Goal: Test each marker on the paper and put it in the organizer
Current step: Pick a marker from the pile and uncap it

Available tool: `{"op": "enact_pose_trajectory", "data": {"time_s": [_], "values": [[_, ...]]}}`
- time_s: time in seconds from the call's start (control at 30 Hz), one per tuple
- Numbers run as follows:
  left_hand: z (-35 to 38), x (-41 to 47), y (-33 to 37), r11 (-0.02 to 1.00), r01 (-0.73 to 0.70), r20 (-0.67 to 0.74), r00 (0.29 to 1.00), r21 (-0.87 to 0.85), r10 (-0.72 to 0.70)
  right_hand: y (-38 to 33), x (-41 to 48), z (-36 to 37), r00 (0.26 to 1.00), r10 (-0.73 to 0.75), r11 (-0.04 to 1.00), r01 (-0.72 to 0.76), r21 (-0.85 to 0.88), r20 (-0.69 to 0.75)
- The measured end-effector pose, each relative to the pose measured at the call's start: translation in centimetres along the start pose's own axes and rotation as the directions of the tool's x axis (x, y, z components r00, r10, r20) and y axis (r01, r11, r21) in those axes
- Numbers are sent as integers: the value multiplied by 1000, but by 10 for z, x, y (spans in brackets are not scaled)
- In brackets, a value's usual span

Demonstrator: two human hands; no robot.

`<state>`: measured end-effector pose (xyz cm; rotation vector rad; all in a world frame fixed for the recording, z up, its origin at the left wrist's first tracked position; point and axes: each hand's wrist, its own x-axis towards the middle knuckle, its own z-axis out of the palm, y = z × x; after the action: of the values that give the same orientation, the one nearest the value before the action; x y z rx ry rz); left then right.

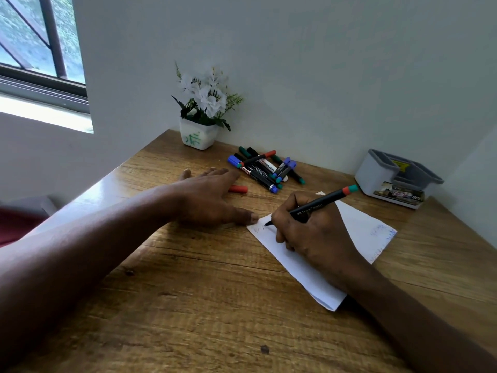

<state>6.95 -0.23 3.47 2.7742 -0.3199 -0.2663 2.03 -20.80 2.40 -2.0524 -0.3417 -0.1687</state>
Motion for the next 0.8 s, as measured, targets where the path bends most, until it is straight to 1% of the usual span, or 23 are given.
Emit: {"op": "enact_pose_trajectory", "data": {"time_s": [0.13,0.27,0.37,0.47,0.57,0.7,0.8], "values": [[1,-1,0,1000,-5,-8,1000,-1,5,1,1,1,999,-14,999,12,-37,-31],[0,-1,0,1000,-2,-8,1000,4,2,1,1,1,999,3,1000,-4,-16,-43],[0,0,0,1000,-3,-8,1000,6,3,1,1,1,997,-3,999,-1,-53,-73],[0,1,-1,1000,-2,-14,1000,7,2,1,1,1,998,28,998,-31,-45,-59],[1,2,-1,1000,-1,-14,1000,11,1,1,2,0,995,50,998,-54,-44,-85],[1,2,-1,1000,7,-8,1000,10,-7,2,1,2,995,42,997,-49,-68,-94],[1,2,-1,1000,4,-5,1000,11,-4,3,1,1,991,71,996,-76,-39,-111]]}}
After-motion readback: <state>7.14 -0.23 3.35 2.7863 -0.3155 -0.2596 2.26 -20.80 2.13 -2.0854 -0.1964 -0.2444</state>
